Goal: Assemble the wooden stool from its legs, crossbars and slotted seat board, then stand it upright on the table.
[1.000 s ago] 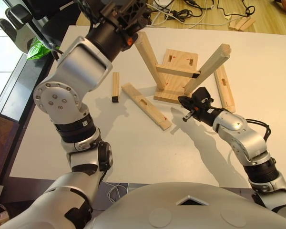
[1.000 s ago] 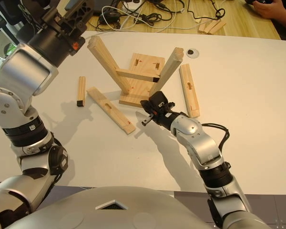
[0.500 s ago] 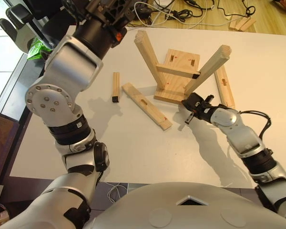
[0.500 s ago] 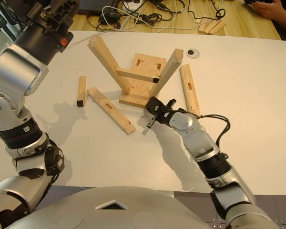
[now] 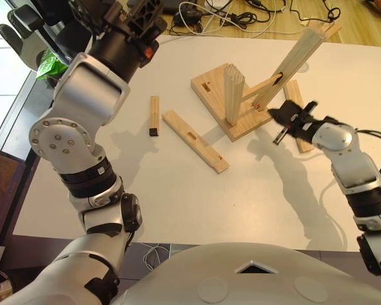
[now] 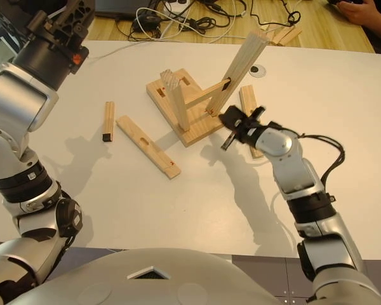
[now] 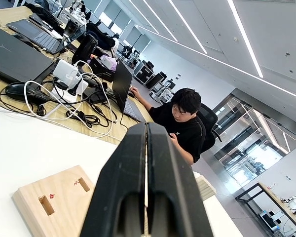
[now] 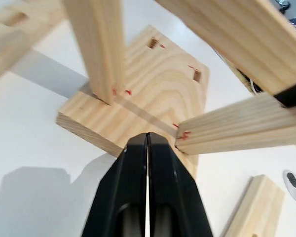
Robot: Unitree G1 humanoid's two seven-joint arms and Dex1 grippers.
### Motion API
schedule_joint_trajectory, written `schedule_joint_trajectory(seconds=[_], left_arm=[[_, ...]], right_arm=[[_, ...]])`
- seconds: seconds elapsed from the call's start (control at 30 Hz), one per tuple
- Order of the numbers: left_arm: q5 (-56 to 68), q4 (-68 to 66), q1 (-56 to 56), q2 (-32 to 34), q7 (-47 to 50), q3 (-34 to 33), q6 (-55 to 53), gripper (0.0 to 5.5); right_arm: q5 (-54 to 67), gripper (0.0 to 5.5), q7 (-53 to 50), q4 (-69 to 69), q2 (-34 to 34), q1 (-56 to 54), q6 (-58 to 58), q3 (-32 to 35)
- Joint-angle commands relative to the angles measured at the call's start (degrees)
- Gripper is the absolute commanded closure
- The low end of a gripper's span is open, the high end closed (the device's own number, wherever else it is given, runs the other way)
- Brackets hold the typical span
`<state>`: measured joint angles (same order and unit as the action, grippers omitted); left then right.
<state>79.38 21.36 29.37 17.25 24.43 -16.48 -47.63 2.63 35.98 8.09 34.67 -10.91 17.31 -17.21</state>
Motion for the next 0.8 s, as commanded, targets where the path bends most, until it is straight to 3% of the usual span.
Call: schedule_joint_trajectory(seconds=[0.03, 0.43, 0.63, 0.8], left_arm=[[-1.0, -0.1, -0.9, -0.4, 0.5, 1.3, 0.5, 5.45], [-1.6, -1.5, 0.2, -0.2, -0.1, 3.4, 0.5, 5.45], [-2.3, -1.3, 0.0, -0.4, -0.2, 4.0, 0.5, 5.45], [-2.3, -1.1, 0.2, -0.2, -0.2, 3.4, 0.8, 5.45]], right_arm=[[4.8, 5.50, 1.7, 4.5, -3.4, 1.5, 3.7, 1.4], [-2.6, 5.50, -4.8, -8.0, -16.5, -3.5, 2.4, -5.9], [0.0, 5.50, -3.7, -7.4, -16.4, -2.8, 4.5, -1.3], [2.7, 5.50, 2.0, -7.3, -11.3, -3.7, 9.2, 1.9]])
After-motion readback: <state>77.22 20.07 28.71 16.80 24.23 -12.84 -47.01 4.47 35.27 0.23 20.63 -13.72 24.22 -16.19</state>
